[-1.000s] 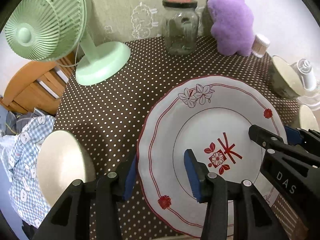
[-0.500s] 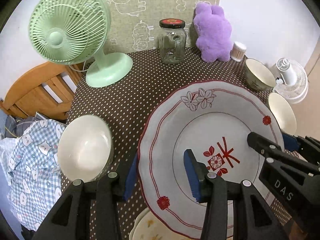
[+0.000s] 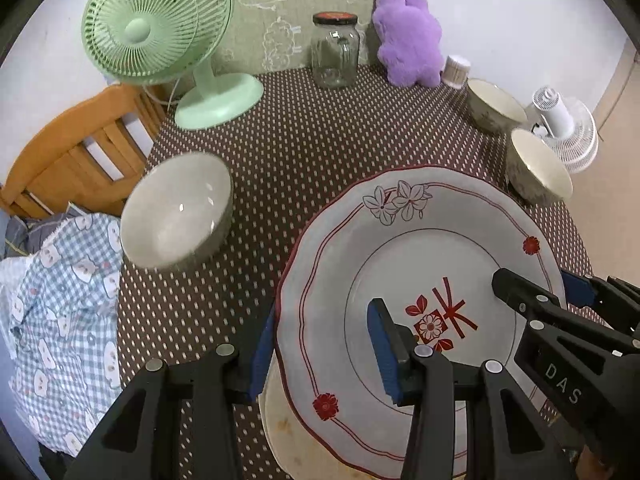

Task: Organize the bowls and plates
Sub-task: 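Carry the held red-rimmed plate over the yellow-floral plate stack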

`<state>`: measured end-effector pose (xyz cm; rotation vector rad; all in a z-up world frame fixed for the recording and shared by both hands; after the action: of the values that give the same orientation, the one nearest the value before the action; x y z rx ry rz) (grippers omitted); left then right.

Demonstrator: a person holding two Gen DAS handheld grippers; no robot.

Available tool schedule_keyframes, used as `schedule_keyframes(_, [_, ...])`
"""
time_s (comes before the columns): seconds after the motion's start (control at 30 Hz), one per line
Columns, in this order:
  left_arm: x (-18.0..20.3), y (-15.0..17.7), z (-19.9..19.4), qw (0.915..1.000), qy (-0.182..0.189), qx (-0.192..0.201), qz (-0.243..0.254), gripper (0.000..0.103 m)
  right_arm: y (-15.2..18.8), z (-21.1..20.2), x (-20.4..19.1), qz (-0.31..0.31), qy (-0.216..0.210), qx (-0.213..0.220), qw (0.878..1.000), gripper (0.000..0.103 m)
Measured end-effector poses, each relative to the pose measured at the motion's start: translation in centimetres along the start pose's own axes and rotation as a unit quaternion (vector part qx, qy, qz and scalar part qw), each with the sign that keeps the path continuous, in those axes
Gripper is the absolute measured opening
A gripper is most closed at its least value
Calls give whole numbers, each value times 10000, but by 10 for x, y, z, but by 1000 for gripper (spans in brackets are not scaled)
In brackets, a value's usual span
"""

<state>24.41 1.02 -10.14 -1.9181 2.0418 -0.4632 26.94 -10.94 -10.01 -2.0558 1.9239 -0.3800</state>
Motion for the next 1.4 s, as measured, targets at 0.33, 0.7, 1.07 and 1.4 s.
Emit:
schedule_keyframes(0.33, [7, 39, 13, 9998, 92, -154, 4, 45, 44, 14, 3, 87, 111, -183, 9997, 44])
schedule_keyframes(0.7, [8, 65, 24, 9995, 63, -324, -24, 45, 57, 27, 1, 63, 237, -311, 9992, 44])
schedule_keyframes(1.07, [18, 69, 29, 9994, -129, -264, 174, 46, 59, 32, 5, 177, 315, -361, 9987, 44])
schedule_keyframes(1.4, [15, 71, 30, 9995, -48, -328, -1, 46, 62, 27, 2, 2, 384, -397, 9985, 46])
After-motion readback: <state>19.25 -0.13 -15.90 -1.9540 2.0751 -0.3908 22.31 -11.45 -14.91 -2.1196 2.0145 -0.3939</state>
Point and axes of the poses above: each gripper's, at about its wrist camera, not at the fingertips, and z roughly the way its jaws point, x to its right, y to its underside, the point moved 3 cm from there along z, roughly the way its jaws point, and after that the axes turned 1 degree about -z, right-handed, at the moved point
